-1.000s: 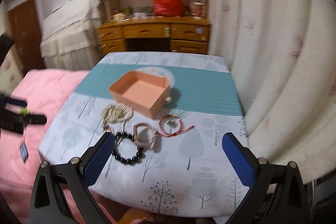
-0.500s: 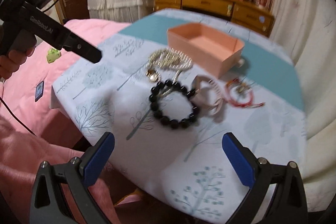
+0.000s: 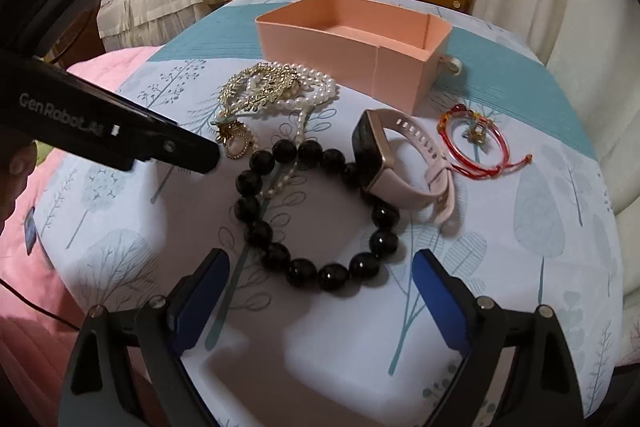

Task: Organize jewelry
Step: 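Move the right tool to the black bead bracelet while the left tool nears the pearls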

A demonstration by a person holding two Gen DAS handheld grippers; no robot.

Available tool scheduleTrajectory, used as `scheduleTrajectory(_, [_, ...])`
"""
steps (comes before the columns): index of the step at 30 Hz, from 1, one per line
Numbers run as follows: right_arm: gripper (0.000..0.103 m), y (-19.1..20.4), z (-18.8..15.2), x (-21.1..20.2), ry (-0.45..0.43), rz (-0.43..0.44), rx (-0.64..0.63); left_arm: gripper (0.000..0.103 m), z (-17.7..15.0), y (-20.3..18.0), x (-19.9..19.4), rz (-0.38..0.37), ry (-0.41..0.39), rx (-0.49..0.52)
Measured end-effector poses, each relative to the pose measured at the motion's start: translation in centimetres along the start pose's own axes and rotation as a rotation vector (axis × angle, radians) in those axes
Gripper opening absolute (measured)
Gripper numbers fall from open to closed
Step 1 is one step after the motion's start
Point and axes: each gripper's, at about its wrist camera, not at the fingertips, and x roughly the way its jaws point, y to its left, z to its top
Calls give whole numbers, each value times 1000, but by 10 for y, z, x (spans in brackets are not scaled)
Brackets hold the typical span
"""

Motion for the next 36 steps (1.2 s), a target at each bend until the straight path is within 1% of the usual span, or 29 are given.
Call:
scheduleTrajectory(2, [92,5,-1,2,-8,-14,-34,49,3,-3,6,-5,10,5])
scheduleTrajectory(3, [92,6,0,2,-12,-9,-39,45,5,-6,7,-1,1,10])
scheduleTrajectory(4, [91,6,1,3,-12,-10,-38,39,7,-8,8,-5,-2,17])
scheduleTrajectory(6, [91,6,2,4,-13,-15,-27,36,11,-10,10,-14,-4,15])
scheduleTrajectory(7, [89,7,2,3,-16,-19,-20,30,12,-9,10,-23,-1,9])
scheduleTrajectory(9, [86,8,5,5,-22,-21,-20,29,15,-8,11,-33,6,-22])
scheduleTrajectory(12, [75,8,8,4,-28,-17,-27,28,15,-11,12,-29,3,-30])
scheduleTrajectory(13, [69,7,9,5,-28,-16,-28,28,15,-13,12,-25,3,-25])
scheduleTrajectory(14, [59,8,9,3,-30,-14,-30,28,14,-13,12,-23,4,-22])
scheduleTrajectory(15, [53,7,10,3,-31,-12,-31,28,13,-13,11,-20,5,-18])
scheduleTrajectory(16, [44,8,10,1,-29,-9,-34,28,14,-16,11,-13,6,-13])
scheduleTrajectory(17, [37,8,10,0,-25,-4,-35,27,13,-14,11,-10,7,-11])
scheduleTrajectory(18, [34,6,12,1,-21,-1,-34,23,13,-16,11,2,4,-9])
scheduleTrajectory(19, [32,4,15,2,-18,5,-30,15,13,-16,11,24,1,-8])
scheduleTrajectory(20, [29,2,14,0,-18,16,-17,12,12,-15,10,41,-3,-9])
scheduleTrajectory(21, [29,-1,16,0,-17,24,-6,9,12,-15,11,46,-6,-12])
scheduleTrajectory(24, [29,-7,16,-1,-4,52,41,5,12,-13,11,48,-11,-29])
scheduleTrajectory(27, [29,-8,13,-6,8,66,58,2,12,-11,11,43,-9,-44])
scheduleTrajectory(30, [28,-10,12,-13,0,82,71,1,10,-15,11,41,-11,-48])
scheduleTrajectory(31, [23,-11,12,-16,-5,88,77,1,9,-16,10,43,-12,-47])
scheduleTrajectory(32, [13,-12,12,-19,-15,90,83,1,7,-16,9,36,-11,-46])
scheduleTrajectory(33, [7,-13,12,-22,-19,87,89,1,5,-14,7,31,-11,-46])
scheduleTrajectory(34, [4,-14,12,-25,-15,91,99,1,5,-15,6,23,-12,-52])
scheduleTrajectory(35, [4,-16,11,-28,-16,95,110,1,5,-16,6,26,-12,-60])
scheduleTrajectory(36, [4,-18,11,-29,-19,95,113,6,3,-14,5,33,-5,-72])
